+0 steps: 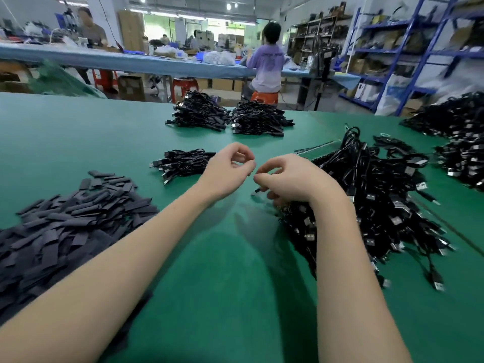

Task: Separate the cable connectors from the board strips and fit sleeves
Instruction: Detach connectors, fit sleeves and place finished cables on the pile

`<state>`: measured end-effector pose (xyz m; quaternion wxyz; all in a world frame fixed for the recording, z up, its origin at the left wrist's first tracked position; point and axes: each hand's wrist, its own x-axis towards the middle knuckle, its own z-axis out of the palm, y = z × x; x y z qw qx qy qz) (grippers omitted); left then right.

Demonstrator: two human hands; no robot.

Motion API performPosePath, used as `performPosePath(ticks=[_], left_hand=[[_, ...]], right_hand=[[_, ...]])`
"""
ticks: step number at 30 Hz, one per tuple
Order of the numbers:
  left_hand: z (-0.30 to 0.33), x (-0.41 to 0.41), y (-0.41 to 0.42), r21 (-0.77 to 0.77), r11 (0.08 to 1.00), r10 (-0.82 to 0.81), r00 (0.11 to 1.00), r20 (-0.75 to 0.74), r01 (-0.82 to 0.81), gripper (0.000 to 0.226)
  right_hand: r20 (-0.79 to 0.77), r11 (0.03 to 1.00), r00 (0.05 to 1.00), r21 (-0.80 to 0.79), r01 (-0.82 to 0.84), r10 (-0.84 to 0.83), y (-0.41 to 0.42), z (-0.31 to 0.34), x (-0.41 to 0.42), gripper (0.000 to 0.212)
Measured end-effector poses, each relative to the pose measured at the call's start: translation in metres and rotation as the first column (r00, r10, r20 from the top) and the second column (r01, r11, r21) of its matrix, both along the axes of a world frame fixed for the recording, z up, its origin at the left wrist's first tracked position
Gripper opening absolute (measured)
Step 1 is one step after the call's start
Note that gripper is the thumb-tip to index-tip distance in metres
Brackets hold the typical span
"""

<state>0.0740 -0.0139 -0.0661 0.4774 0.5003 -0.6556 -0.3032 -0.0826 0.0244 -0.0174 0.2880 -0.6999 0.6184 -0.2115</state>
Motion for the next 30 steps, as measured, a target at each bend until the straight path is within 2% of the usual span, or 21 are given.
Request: performPosePath(ticks=[3, 7, 12, 15, 17, 21, 23, 27, 30], left_hand=[[0.020, -0.022, -0.001, 0.033, 0.995, -0.098, 0.995, -0.011, 0.099, 0.005], [0.037, -0.052, -0.006, 0.067, 0.984, -0.166, 0.984, 0.059, 0.162, 0.012], [0.046, -0.079, -0.019, 0.157, 0.983, -0.120, 0.982, 0.144, 0.097, 0.021], [0.060, -0.087, -0.025, 0.266, 0.961, -0.116, 0.981, 0.159, 0.070, 0.014], [0.069, -0.091, -0.027, 0.292, 0.955, -0.125, 0.967, 0.222, 0.056, 0.015], [0.074, -0.101, -0.031, 0.207, 0.978, -0.072, 0.894, 0.443, -0.024, 0.025], [0.075, -0.105, -0.034, 0.193, 0.981, -0.065, 0.861, 0.504, -0.039, 0.022], [0.085, -0.105, -0.036, 0.304, 0.953, -0.113, 0.924, 0.365, -0.003, 0.030], [0.082, -0.106, -0.039, 0.340, 0.940, -0.137, 0.936, 0.325, 0.020, 0.037]], right_hand=[[0.007, 0.989, 0.995, -0.115, 0.097, -0.097, 0.008, 0.016, -0.025, 0.016], [0.101, 0.949, 0.971, -0.208, 0.235, -0.218, 0.015, 0.020, -0.050, 0.016], [0.156, 0.906, 0.938, -0.254, 0.340, -0.308, 0.015, 0.018, -0.063, 0.015], [0.189, 0.879, 0.921, -0.286, 0.382, -0.339, 0.015, 0.019, -0.067, 0.011], [0.188, 0.876, 0.920, -0.291, 0.386, -0.343, 0.015, 0.019, -0.068, 0.011], [0.177, 0.872, 0.915, -0.283, 0.399, -0.362, 0.017, 0.020, -0.067, 0.015], [0.170, 0.874, 0.916, -0.279, 0.398, -0.363, 0.018, 0.020, -0.066, 0.017], [0.184, 0.866, 0.907, -0.273, 0.418, -0.380, 0.018, 0.021, -0.066, 0.017], [0.188, 0.869, 0.907, -0.268, 0.416, -0.376, 0.019, 0.021, -0.065, 0.015]])
